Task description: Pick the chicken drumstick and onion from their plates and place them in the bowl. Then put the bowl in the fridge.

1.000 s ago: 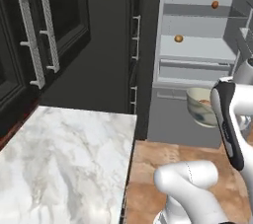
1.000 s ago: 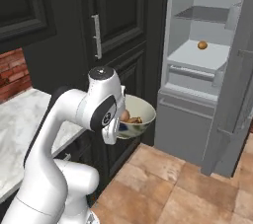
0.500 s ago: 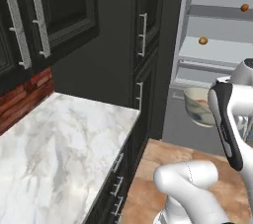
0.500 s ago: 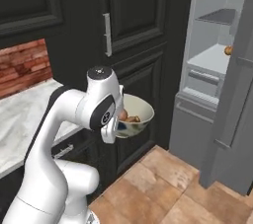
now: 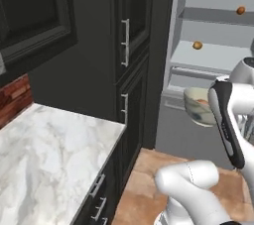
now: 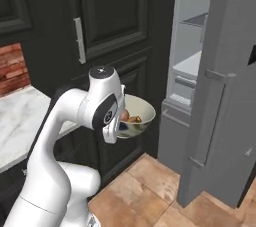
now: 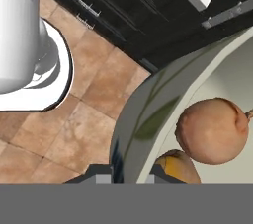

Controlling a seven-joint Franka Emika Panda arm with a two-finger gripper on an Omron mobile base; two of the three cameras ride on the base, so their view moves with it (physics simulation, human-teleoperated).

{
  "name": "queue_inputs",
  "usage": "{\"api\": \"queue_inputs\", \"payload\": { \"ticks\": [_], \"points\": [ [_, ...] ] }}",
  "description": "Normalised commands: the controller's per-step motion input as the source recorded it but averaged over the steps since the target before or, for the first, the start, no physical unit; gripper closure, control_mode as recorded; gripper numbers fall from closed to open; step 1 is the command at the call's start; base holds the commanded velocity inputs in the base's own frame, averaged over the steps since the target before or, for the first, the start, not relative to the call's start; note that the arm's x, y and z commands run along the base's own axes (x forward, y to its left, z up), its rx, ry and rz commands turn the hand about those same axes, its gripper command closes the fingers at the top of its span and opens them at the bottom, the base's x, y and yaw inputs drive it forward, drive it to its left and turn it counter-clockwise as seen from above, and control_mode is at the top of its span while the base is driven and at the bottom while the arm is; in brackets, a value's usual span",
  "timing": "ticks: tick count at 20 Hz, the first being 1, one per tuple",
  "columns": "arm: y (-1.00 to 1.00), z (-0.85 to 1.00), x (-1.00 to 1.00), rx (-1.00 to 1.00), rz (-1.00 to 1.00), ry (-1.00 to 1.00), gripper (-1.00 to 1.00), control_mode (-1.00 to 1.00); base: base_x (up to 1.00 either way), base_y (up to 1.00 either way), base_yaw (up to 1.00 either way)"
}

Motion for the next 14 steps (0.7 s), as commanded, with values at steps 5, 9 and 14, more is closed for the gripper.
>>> {"api": "queue_inputs", "payload": {
  "ticks": [5, 9, 14],
  "points": [
    [0.00, 0.00, 0.00, 0.00, 0.00, 0.00, 1.00, 1.00, 0.53, -0.16, -0.19],
    [0.00, 0.00, 0.00, 0.00, 0.00, 0.00, 1.00, 1.00, 0.44, -0.05, -0.42],
    [0.00, 0.00, 0.00, 0.00, 0.00, 0.00, 1.00, 1.00, 0.60, 0.14, -0.31]
  ]
}}
